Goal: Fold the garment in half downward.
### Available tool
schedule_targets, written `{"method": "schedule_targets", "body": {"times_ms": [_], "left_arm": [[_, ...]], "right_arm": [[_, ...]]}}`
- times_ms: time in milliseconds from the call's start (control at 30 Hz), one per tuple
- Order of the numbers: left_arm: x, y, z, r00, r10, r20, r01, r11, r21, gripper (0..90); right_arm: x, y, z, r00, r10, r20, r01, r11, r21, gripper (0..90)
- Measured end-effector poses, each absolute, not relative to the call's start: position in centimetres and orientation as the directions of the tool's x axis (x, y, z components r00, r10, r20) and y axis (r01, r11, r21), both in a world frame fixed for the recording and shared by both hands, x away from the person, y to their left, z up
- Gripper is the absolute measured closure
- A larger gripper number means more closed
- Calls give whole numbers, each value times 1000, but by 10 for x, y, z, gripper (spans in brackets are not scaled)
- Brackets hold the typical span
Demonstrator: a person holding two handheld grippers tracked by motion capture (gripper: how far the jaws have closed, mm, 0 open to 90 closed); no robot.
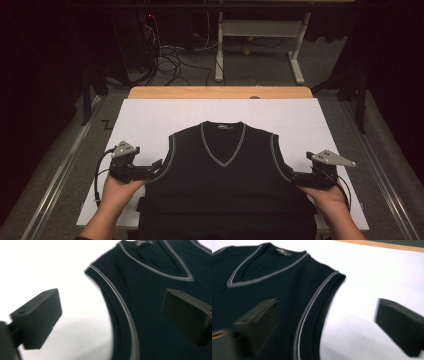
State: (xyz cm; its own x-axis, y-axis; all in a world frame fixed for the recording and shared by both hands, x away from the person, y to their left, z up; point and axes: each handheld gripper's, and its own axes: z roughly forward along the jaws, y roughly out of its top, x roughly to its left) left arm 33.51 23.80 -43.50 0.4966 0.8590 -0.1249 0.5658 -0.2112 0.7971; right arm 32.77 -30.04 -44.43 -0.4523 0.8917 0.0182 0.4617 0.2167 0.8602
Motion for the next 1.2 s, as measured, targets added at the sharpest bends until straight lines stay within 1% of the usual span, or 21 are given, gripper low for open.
{"method": "schedule_targets", "body": {"times_ms": [267,367,533,767,833,867,900,1000,1067,1100,1200], "left_arm": [[376,237,-437,432,874,-222,612,-104,784,0],[391,229,-440,433,868,-243,637,-104,763,0],[412,210,-454,426,875,-229,666,-132,734,0],[430,196,-473,399,884,-244,721,-138,679,10],[431,195,-475,386,891,-240,730,-136,670,91],[431,193,-476,387,890,-242,737,-140,662,118],[430,191,-477,391,895,-216,730,-159,665,118],[429,187,-477,386,903,-187,725,-172,667,142],[429,185,-477,379,908,-179,725,-171,668,192],[428,184,-477,374,911,-175,724,-169,668,203],[427,180,-476,384,911,-149,715,-192,672,317]], "right_arm": [[359,-291,-443,-460,888,-1,477,248,843,1],[371,-287,-444,-453,892,1,487,246,838,14],[394,-277,-451,-441,897,-1,534,264,803,75],[419,-268,-458,-414,910,0,594,271,757,98],[424,-265,-460,-407,913,1,617,274,738,117],[427,-263,-460,-407,914,1,622,276,733,136],[429,-261,-461,-409,913,-1,628,282,725,144],[435,-254,-461,-416,910,-11,634,298,713,167],[438,-251,-463,-414,910,-13,646,304,700,224],[439,-249,-465,-411,912,-18,654,308,691,242],[439,-247,-468,-402,916,-10,656,295,695,261]]}}
